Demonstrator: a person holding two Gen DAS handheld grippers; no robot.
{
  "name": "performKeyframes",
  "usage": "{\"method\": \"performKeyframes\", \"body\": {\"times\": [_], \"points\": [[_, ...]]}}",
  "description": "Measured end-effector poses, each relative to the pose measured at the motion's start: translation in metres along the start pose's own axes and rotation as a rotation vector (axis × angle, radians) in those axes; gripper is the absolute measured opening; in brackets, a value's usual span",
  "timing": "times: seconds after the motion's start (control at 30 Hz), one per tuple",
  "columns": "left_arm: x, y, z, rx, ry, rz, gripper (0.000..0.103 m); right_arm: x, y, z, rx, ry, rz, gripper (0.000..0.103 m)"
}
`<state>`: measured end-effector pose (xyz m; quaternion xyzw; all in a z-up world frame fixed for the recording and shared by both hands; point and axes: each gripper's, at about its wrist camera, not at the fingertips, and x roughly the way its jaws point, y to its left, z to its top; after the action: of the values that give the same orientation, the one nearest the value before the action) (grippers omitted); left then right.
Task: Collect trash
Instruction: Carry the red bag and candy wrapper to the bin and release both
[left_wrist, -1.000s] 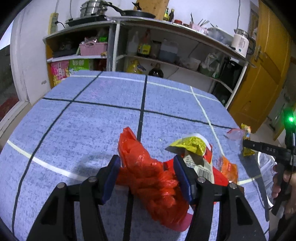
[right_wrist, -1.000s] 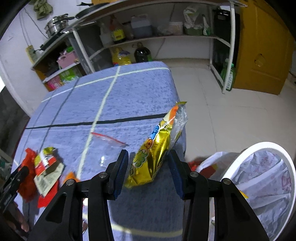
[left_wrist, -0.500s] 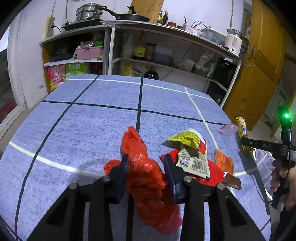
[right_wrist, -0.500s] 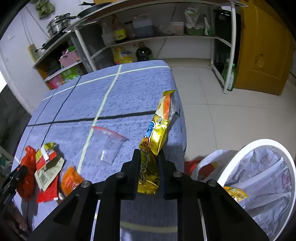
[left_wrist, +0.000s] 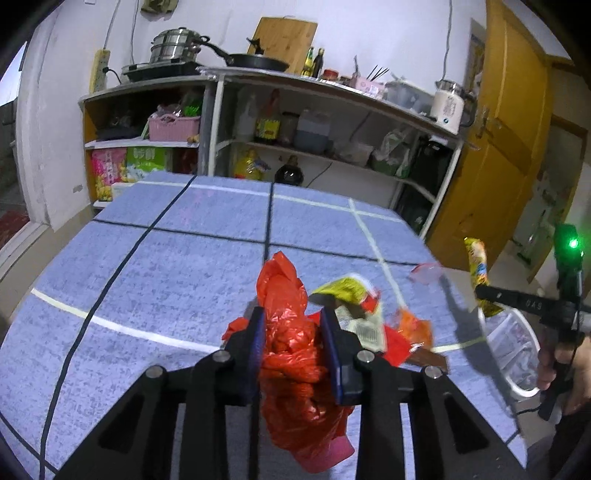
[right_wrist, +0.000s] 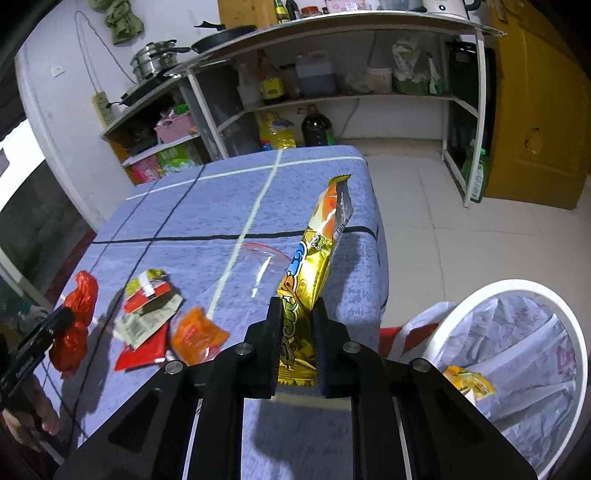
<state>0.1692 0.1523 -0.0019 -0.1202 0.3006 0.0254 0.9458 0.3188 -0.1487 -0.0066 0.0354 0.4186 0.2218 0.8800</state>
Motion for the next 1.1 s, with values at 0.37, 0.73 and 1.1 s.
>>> {"method": "performKeyframes", "body": {"times": [0.37,0.73,1.1], "points": [[0.007,-0.07,0.008,0.073,0.0,-0.128,0.031,-0.047,-0.029,-0.02,0.019,-0.049,-0.018,0.016],[0.028,-0.184,0.004,0.208,0.051,-0.286,0.031,-0.091,-0.098,-0.06,0.105,-0.064,-0.114,0.016],[0.056,-0.289,-0.019,0.292,0.142,-0.436,0.031,-0.107,-0.161,-0.093,0.211,-0.032,-0.173,0.016]]}}
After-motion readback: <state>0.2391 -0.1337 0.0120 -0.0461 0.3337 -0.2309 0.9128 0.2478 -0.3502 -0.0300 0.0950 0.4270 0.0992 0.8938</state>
